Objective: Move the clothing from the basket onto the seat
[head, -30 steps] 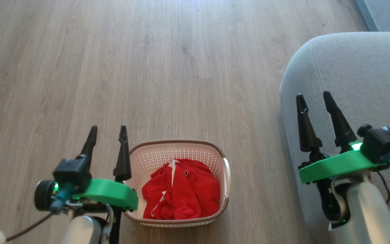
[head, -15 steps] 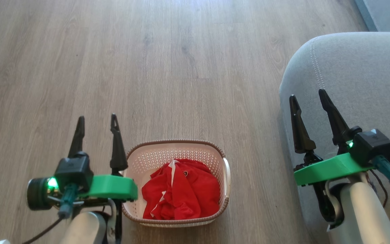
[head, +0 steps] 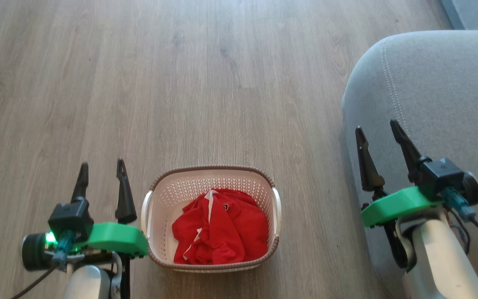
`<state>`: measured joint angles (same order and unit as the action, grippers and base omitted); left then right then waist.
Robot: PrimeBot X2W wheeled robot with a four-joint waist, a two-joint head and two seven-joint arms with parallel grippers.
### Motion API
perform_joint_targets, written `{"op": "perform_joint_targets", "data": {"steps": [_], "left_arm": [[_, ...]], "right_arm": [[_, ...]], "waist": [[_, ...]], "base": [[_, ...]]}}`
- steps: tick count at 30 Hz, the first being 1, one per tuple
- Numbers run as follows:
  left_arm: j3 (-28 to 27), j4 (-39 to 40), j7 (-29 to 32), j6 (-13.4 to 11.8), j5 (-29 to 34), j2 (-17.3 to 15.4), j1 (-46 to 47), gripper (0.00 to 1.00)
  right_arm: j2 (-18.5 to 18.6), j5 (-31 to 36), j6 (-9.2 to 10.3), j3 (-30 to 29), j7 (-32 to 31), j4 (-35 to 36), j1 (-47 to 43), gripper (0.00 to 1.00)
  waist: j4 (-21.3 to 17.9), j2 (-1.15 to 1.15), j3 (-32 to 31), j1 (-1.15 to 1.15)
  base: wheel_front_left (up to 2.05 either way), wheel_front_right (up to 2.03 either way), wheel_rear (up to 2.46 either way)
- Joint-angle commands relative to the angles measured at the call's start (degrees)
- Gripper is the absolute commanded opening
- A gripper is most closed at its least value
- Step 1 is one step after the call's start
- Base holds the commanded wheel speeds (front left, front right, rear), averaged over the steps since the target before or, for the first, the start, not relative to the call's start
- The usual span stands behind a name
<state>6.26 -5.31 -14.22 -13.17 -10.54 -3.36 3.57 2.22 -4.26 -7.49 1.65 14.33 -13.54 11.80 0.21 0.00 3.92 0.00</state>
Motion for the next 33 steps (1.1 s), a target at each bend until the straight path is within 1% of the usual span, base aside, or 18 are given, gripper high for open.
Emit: {"op": "perform_joint_targets", "data": {"steps": [1,5,10,24,33], "left_arm": [[-2.13,0.84,-0.78,0.37,1.04,0.14,1.67,1.0],[-3.7,-1.45,-0.78,2.33,1.35,0.42,2.77,1.0],[-3.39,-2.16,-0.78,3.38,0.05,0.46,3.52,1.0],[-2.8,-2.72,-0.78,4.57,-0.98,0.47,4.52,1.0],[-1.72,-4.78,-0.78,6.0,-1.3,0.47,6.52,1.0]], "right_arm": [[0.65,1.2,0.0,1.2,0.67,1.57,2.76,1.0],[0.65,0.96,0.0,1.17,0.67,1.33,3.17,1.0],[0.65,0.89,0.0,1.17,0.67,1.16,3.58,1.0],[0.65,1.13,0.0,1.5,0.67,0.7,4.47,1.0],[0.65,1.75,0.0,0.58,0.67,0.09,5.8,1.0]], "waist": [[-0.06,0.0,0.16,0.0],[-0.05,0.0,0.76,0.0],[0.16,0.0,1.37,0.0],[0.14,0.0,3.23,0.0],[-1.03,0.0,8.47,0.0]], "base": [[0.0,0.0,0.0],[0.0,0.0,0.0],[0.0,0.0,0.0],[0.0,0.0,0.0],[0.0,0.0,0.0]]}}
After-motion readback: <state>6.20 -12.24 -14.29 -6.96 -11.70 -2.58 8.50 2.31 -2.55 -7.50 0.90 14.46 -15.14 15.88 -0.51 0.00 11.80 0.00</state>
